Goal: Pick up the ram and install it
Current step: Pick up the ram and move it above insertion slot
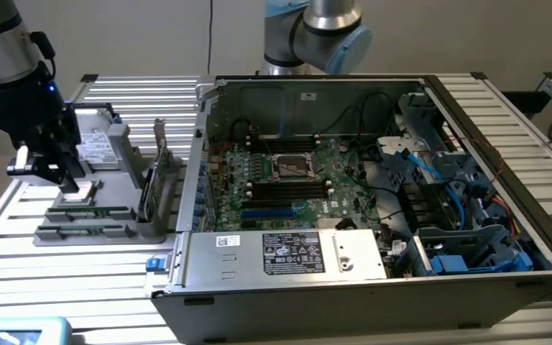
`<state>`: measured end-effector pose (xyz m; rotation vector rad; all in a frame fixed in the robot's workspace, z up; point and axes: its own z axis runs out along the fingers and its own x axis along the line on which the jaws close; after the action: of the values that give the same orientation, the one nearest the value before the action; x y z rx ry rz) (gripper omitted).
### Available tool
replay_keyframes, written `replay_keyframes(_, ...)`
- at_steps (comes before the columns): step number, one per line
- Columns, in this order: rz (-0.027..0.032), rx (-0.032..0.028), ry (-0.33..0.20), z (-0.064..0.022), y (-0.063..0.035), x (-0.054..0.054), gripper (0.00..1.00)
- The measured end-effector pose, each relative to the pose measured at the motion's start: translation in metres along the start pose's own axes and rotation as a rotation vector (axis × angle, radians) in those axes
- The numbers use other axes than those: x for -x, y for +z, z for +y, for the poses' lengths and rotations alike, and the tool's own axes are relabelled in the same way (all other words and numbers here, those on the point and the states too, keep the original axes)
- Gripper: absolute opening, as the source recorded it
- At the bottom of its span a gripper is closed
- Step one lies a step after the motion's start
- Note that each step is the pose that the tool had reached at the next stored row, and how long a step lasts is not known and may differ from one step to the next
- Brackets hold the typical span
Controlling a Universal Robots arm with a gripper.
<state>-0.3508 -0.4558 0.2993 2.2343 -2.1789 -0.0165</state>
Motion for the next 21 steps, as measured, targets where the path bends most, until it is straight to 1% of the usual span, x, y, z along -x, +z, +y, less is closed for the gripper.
replay_keyframes(5,-0.001,0.0003,0.022,0.0,0.009,0.0,0.36)
replay_keyframes(14,-0.0015,0.0003,0.041,0.0004,0.0254,-0.001,0.36)
replay_keyframes(21,-0.0017,0.0004,0.053,0.0007,0.0381,-0.007,0.36)
